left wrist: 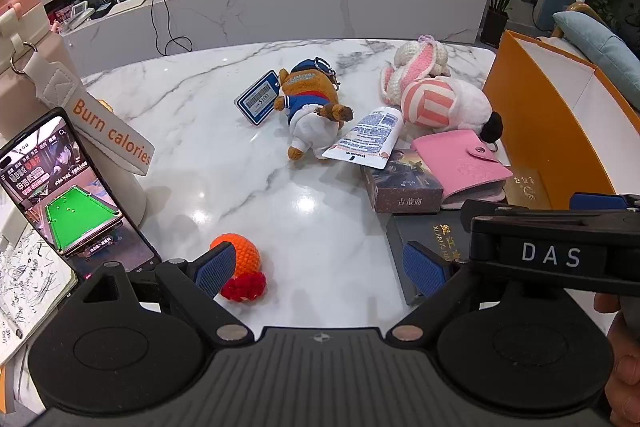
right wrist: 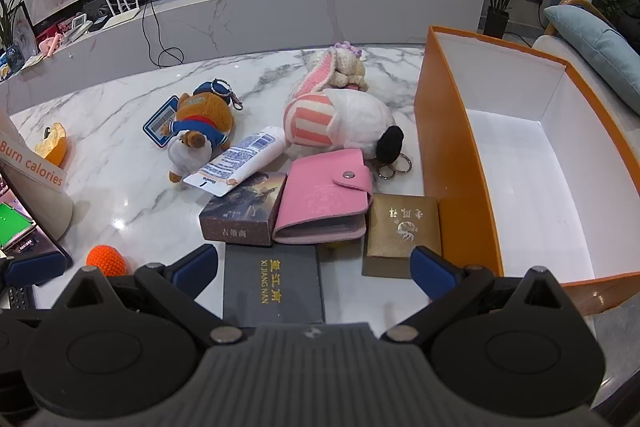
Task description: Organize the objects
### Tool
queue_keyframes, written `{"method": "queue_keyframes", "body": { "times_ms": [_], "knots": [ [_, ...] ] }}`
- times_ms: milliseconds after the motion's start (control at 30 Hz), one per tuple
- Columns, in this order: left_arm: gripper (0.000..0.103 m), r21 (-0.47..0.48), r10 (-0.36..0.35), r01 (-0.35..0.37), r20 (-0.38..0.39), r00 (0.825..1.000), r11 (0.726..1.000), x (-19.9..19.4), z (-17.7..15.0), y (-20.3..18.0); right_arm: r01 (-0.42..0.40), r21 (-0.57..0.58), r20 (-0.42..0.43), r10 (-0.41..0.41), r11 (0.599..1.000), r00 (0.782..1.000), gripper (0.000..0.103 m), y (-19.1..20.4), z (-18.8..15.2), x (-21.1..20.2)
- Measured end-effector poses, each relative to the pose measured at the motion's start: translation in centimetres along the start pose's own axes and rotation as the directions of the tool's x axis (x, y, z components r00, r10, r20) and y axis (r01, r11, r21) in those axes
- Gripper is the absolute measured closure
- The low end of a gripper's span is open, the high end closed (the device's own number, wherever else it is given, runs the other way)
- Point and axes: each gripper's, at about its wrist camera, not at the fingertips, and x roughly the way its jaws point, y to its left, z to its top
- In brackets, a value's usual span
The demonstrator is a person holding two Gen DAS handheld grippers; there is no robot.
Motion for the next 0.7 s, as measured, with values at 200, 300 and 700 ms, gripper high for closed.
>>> {"method": "queue_keyframes", "body": {
  "times_ms": [200, 300, 700],
  "knots": [
    [0.000, 0.001, 0.001, -0.001, -0.001, 1.000, 1.000, 0.16, -0.17, -0.15, -0.001, 0.000, -0.001, 0.001, 1.000, 1.000, 0.001, -0.03, -0.02, 0.00],
    [0.000, 0.002, 0.001, -0.001, -0.002, 1.000, 1.000, 0.15, -0.19, -0.15, -0.001, 0.000, -0.001, 0.001, 1.000, 1.000, 0.001, -0.02, -0.02, 0.01],
    [0.000, 0.004, 0.003, -0.003, -0.002, 1.000, 1.000, 0.18, -0.17, -0.23, -0.002, 0.002, -0.002, 0.002, 1.000, 1.000, 0.001, -0.06, -0.06, 0.05]
  ]
}}
